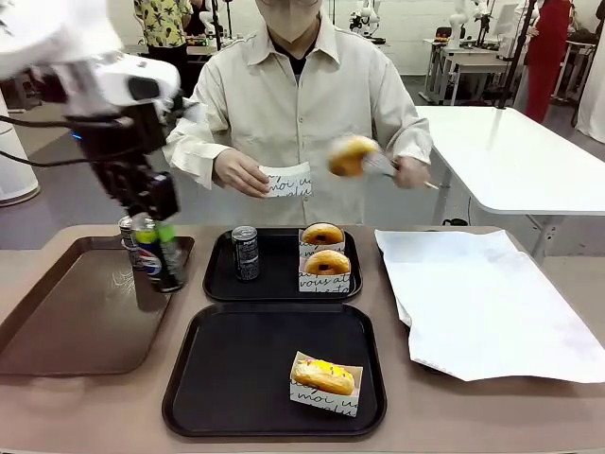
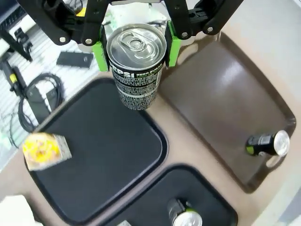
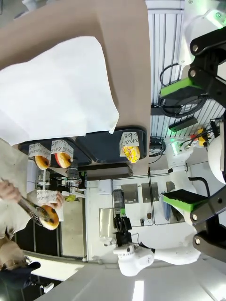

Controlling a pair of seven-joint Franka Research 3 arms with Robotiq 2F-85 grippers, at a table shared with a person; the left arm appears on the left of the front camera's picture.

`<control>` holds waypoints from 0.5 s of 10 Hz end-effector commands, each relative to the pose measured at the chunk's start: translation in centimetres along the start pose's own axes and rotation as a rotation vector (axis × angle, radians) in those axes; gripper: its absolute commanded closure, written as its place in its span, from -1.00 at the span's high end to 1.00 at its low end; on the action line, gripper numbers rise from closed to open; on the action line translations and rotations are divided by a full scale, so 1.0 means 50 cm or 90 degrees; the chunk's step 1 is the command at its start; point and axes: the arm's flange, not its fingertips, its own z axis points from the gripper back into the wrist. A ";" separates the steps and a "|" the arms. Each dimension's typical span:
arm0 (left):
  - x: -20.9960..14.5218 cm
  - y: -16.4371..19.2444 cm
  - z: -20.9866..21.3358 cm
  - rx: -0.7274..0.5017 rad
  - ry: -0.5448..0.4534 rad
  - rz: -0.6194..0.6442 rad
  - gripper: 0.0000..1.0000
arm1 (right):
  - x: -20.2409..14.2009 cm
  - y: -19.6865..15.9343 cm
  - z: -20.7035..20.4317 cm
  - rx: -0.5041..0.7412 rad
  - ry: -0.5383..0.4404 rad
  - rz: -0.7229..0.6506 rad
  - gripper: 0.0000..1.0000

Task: Set up donuts and drinks on trays.
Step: Pick up one Pepsi coke from the Handle tray and place it on the Flat Tray without a Pepsi coke.

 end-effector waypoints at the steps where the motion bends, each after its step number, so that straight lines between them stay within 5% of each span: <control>1: 0.042 -0.018 -0.035 0.022 0.014 0.021 0.16 | -0.002 0.000 0.001 0.017 -0.006 0.013 1.00; 5: 0.026 -0.018 -0.034 0.003 0.004 0.005 0.16 | -0.002 0.000 0.001 0.017 -0.006 0.013 1.00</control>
